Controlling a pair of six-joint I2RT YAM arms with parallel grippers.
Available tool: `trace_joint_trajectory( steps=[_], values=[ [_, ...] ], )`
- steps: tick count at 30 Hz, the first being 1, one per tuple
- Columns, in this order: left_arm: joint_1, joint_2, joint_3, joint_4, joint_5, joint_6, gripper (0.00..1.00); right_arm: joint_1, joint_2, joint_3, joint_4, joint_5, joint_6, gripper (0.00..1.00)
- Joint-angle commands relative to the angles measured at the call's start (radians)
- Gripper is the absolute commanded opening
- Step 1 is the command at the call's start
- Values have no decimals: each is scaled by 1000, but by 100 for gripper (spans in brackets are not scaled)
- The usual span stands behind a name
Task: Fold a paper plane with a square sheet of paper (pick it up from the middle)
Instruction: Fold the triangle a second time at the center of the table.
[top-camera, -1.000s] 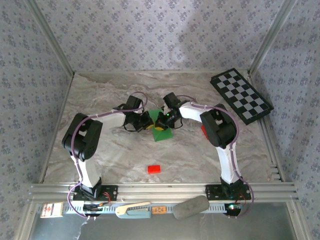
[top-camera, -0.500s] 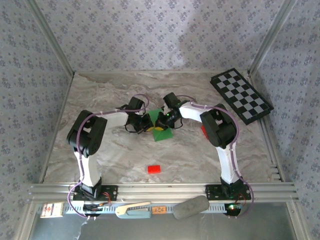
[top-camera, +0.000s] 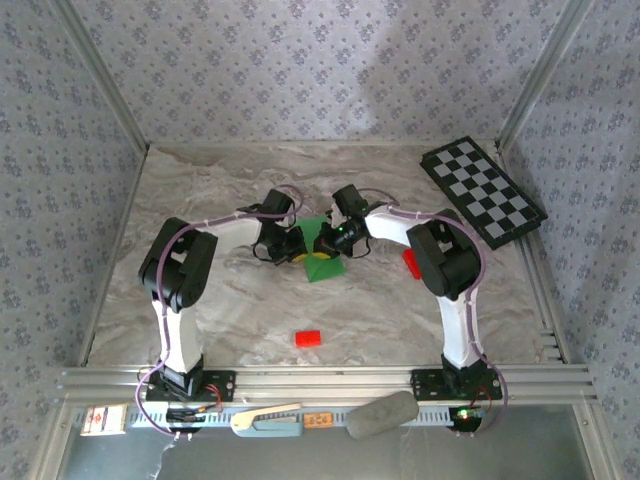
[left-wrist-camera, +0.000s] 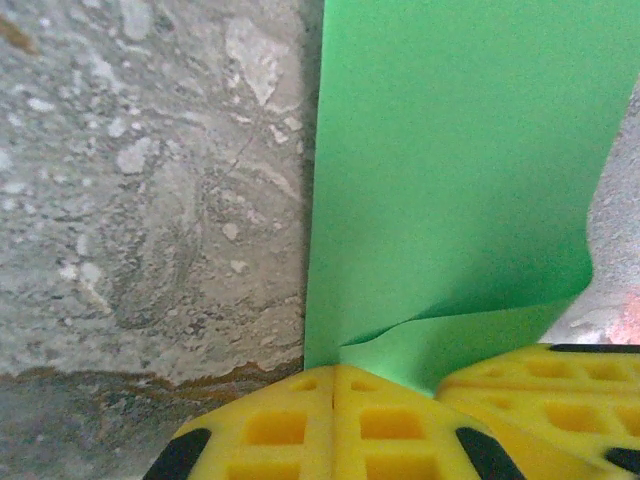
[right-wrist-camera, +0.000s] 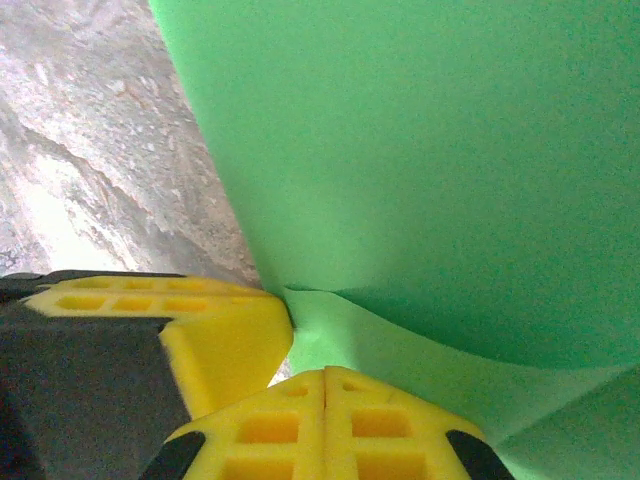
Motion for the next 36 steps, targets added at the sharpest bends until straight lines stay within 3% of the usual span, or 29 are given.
trace_joint_trajectory(
  steps=[1,28,36],
  values=[
    [-3,39,14,-86,-55,36,0,-8,-16,-19,13,8,-54,3],
    [5,24,139,-109,-39,138,0,-15,78,-87,42,91,-9,3],
    [4,-100,12,34,54,37,6,-16,82,-97,95,133,70,2]
  ],
)
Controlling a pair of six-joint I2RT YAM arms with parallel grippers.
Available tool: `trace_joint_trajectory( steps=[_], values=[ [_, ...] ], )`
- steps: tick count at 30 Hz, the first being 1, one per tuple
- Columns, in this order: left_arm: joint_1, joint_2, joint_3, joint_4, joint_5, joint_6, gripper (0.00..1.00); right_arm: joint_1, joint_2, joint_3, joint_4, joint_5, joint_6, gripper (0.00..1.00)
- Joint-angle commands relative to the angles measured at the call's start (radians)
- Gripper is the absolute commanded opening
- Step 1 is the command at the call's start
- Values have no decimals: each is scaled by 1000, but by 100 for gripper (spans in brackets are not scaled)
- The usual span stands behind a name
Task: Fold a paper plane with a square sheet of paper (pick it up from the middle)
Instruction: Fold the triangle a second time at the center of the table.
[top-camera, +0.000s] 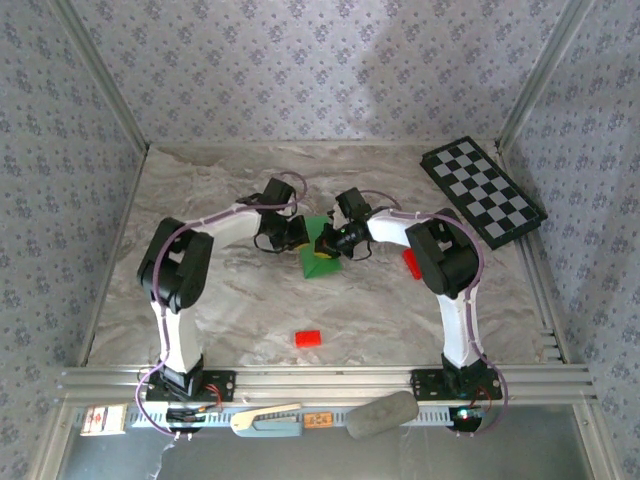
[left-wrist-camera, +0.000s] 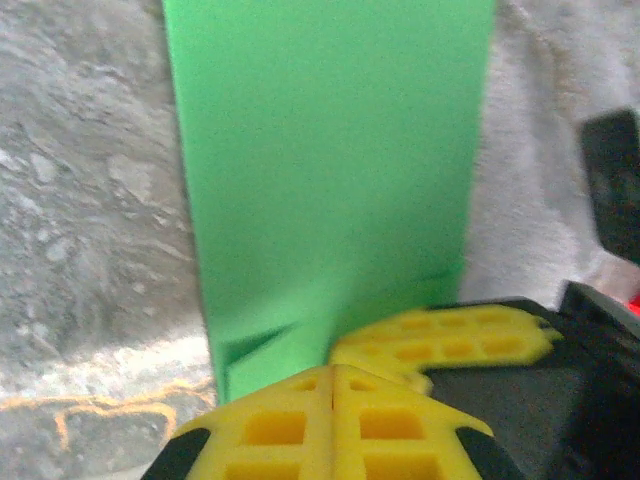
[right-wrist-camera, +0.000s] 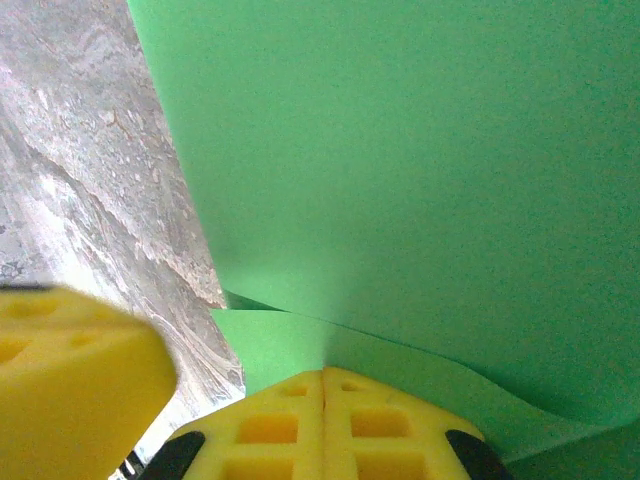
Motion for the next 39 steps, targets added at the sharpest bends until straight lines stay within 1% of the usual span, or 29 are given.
trace_joint_trajectory(
  steps=[1,6,10,13,17,24,29,33,39],
  values=[
    [3,-77,-84,76,71,-68,6,-5,60,-43,-24,133,50,2],
    [-3,-106,-185,162,146,-145,6,-7,60,-51,-16,125,57,2],
    [-14,-102,-194,178,178,-138,6,-8,63,-50,-16,120,57,2],
    [-28,-99,-194,136,151,-104,7,-8,63,-50,-18,118,56,2],
    [-30,-89,-199,128,142,-94,8,-9,66,-47,-22,110,56,2],
    [-46,-62,-191,123,163,-66,8,-13,74,-41,-40,112,56,2],
    [-56,-68,-198,98,130,-19,8,-13,85,-26,-78,119,56,2],
    [-57,-56,-205,86,103,-14,8,-15,91,-20,-90,120,57,2],
    [-58,-39,-221,85,90,-12,7,-17,94,-18,-102,125,55,2]
  ],
)
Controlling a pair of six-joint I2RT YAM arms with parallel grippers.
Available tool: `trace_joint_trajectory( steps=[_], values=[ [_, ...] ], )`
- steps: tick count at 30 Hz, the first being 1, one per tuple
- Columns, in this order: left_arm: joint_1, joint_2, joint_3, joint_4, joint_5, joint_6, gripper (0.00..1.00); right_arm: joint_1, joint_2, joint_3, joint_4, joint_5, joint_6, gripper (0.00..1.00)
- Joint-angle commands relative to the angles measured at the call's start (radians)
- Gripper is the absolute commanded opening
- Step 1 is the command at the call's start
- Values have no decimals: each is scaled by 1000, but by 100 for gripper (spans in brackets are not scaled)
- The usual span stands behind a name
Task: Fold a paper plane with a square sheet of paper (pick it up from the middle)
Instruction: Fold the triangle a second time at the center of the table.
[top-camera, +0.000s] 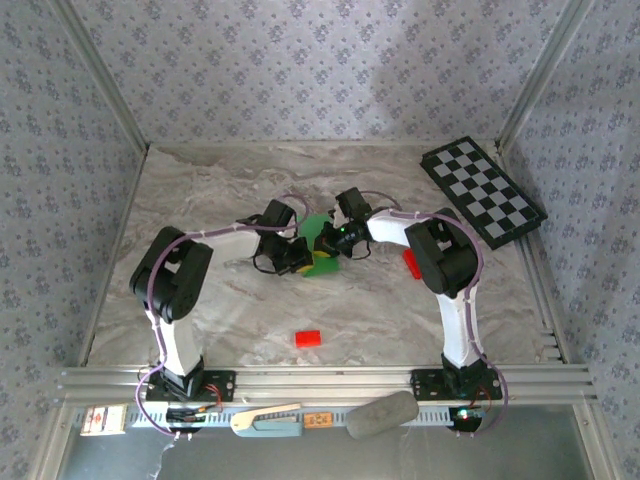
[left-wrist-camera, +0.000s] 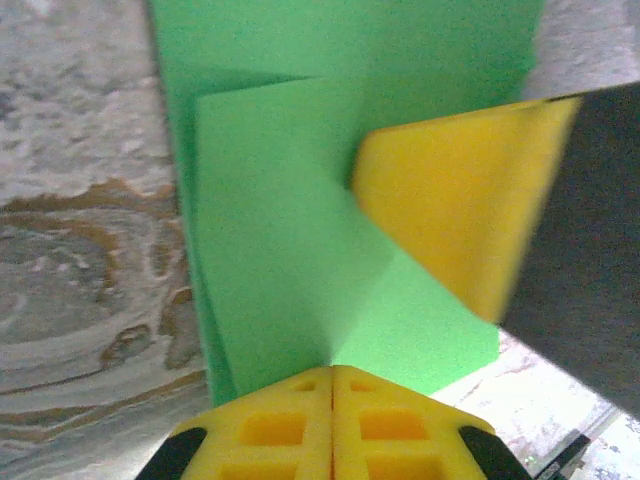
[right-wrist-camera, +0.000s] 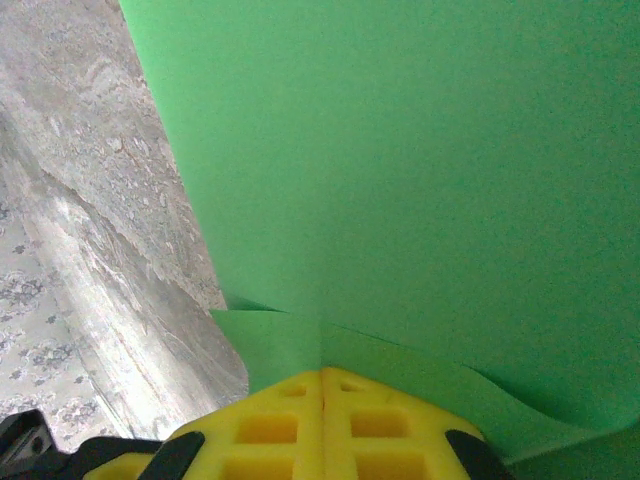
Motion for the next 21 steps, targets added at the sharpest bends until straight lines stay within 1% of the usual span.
trace_joint_trajectory(
  steps=[1,9,15,21],
  values=[
    [-5,16,-24,-26,-17,27,7,-15,84,-22,-120,126,7,2],
    [-5,15,-57,-40,-31,50,5,-17,94,-12,-142,129,2,2],
    [-4,-5,-82,-91,-56,98,3,-21,98,-8,-154,133,-1,2],
    [-4,-56,-154,-106,-29,144,2,-25,97,-4,-156,132,-1,2]
  ],
)
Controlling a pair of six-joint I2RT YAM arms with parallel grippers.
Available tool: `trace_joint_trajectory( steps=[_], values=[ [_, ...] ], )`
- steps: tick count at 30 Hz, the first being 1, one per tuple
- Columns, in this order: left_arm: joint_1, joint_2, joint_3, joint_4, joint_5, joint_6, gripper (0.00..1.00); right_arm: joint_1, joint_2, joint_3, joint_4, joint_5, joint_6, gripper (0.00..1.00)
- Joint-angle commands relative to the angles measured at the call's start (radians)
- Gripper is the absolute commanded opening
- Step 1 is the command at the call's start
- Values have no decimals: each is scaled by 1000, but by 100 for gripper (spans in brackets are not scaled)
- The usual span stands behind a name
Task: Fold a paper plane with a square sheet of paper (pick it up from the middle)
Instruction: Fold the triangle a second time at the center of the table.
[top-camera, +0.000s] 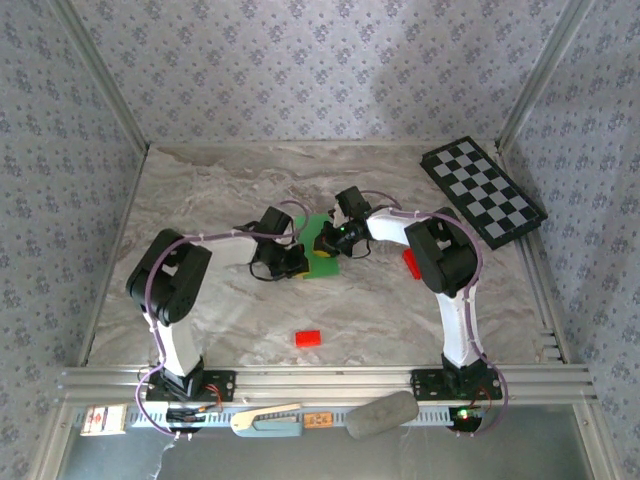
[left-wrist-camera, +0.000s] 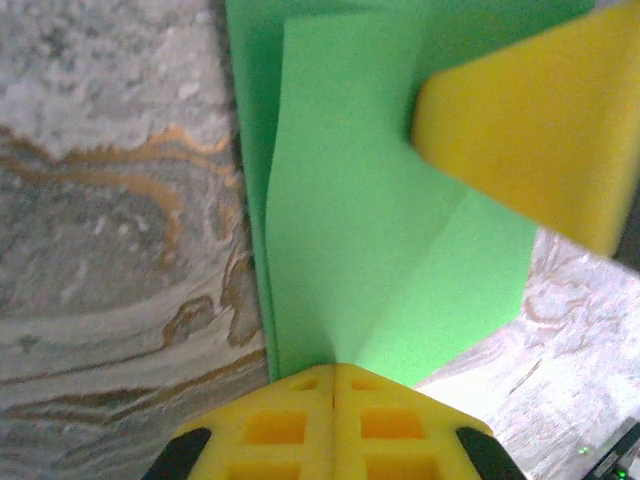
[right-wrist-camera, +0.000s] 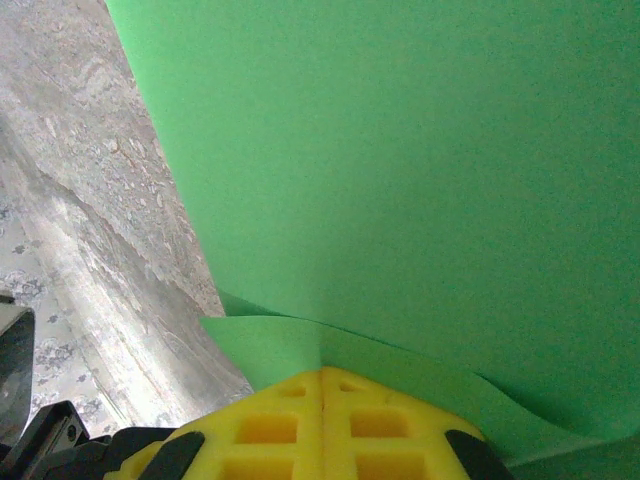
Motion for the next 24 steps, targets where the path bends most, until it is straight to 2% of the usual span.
trace_joint_trajectory(
  steps=[1,6,12,17,24],
  values=[
    [-3,-30,-68,-165,-11,64,2,-22,86,-24,-127,139,-1,2],
    [-3,-90,-40,-209,-41,138,1,-21,84,-25,-127,139,1,2],
    [-2,-147,15,-95,-53,79,1,-18,84,-27,-123,139,5,2],
    [-4,-85,31,38,-55,-48,1,-17,84,-26,-119,138,7,2],
    [-3,9,71,44,-44,-90,0,-15,81,-26,-114,127,7,2]
  ],
)
